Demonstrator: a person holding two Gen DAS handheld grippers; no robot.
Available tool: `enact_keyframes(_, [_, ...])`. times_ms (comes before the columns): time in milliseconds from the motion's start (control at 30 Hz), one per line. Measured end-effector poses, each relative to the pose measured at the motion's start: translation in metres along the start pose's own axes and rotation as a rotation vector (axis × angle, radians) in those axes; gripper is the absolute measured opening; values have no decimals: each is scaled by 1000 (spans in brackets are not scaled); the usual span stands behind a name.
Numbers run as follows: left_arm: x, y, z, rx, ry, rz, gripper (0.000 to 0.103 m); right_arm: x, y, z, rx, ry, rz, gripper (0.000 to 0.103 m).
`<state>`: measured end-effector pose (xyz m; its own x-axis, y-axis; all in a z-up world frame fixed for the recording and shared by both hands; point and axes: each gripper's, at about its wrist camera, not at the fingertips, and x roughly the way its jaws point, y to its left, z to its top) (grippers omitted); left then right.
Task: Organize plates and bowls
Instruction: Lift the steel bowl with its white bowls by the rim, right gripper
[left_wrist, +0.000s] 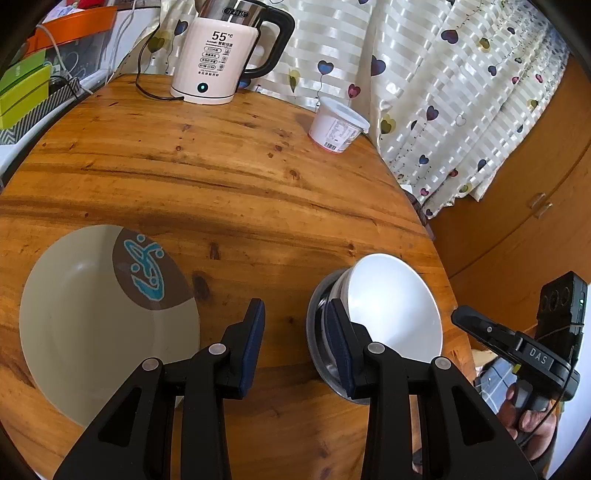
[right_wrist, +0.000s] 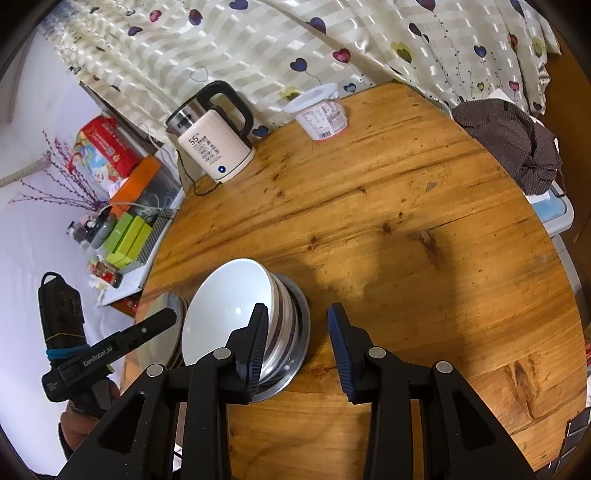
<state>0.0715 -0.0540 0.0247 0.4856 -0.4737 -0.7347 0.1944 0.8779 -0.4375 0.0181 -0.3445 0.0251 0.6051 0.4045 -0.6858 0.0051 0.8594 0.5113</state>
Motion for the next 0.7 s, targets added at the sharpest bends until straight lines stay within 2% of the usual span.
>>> enact_keyframes(200, [1, 7, -6, -15, 17, -9, 36, 4, -6, -7, 12, 26, 12, 20])
enact_keyframes(700, [15, 0, -23, 20, 90, -25, 36, 23, -10, -25, 33, 106, 58, 15])
